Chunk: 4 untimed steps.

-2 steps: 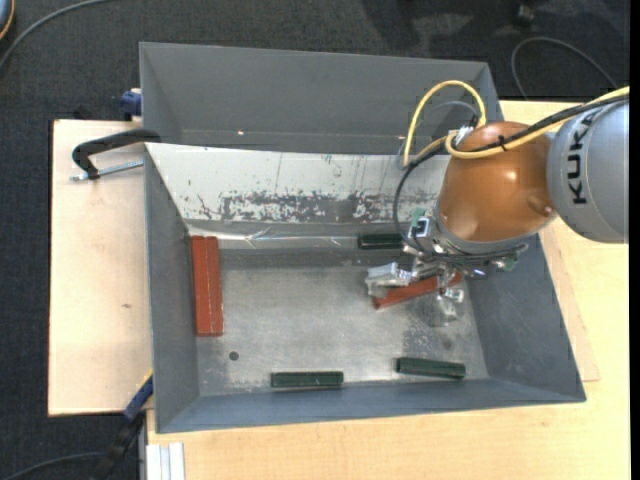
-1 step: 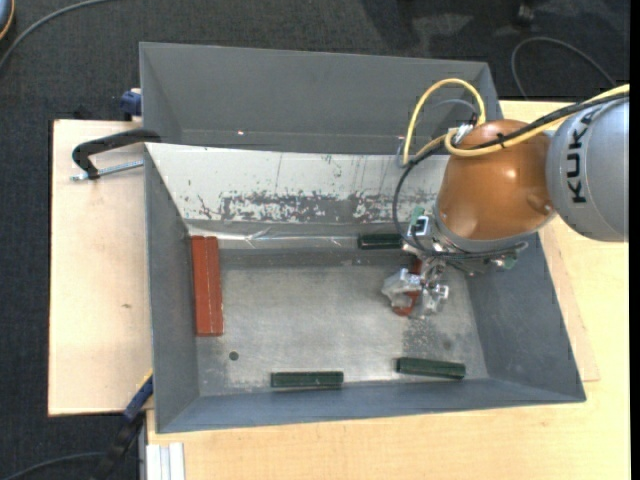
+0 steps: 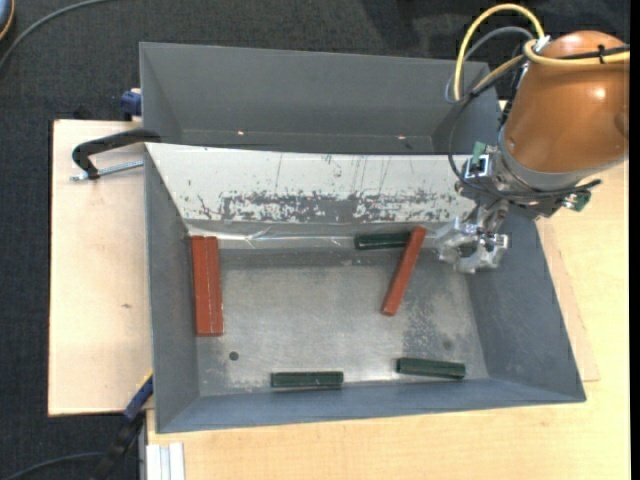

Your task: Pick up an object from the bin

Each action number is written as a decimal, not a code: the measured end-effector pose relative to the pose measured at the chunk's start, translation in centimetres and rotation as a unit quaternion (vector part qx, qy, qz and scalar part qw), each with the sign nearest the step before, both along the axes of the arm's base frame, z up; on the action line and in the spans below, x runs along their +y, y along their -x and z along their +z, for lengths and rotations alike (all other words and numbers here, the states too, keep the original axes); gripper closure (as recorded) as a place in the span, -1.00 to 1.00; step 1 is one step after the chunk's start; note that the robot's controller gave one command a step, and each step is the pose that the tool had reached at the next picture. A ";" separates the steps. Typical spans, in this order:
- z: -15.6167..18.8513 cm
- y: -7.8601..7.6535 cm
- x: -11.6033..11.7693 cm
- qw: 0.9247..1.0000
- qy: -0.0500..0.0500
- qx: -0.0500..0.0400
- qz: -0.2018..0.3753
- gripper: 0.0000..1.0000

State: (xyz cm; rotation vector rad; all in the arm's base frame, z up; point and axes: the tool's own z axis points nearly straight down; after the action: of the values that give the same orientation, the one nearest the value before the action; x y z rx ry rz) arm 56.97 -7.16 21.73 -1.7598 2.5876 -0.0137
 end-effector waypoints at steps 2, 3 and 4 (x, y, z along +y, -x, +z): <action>-8.2 -1.2 2.5 0.992 -0.002 0.007 -0.123 -1.00; -14.8 0.2 1.8 0.999 -0.001 0.009 0.041 -1.00; -14.7 0.2 1.9 0.999 -0.001 0.008 0.040 1.00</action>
Offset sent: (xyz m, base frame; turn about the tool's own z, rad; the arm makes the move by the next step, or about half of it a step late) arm 0.0110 0.0238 -0.0828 0.2458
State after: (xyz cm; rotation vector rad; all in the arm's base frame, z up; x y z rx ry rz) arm 56.80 -5.28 7.05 -1.8697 2.5238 0.0036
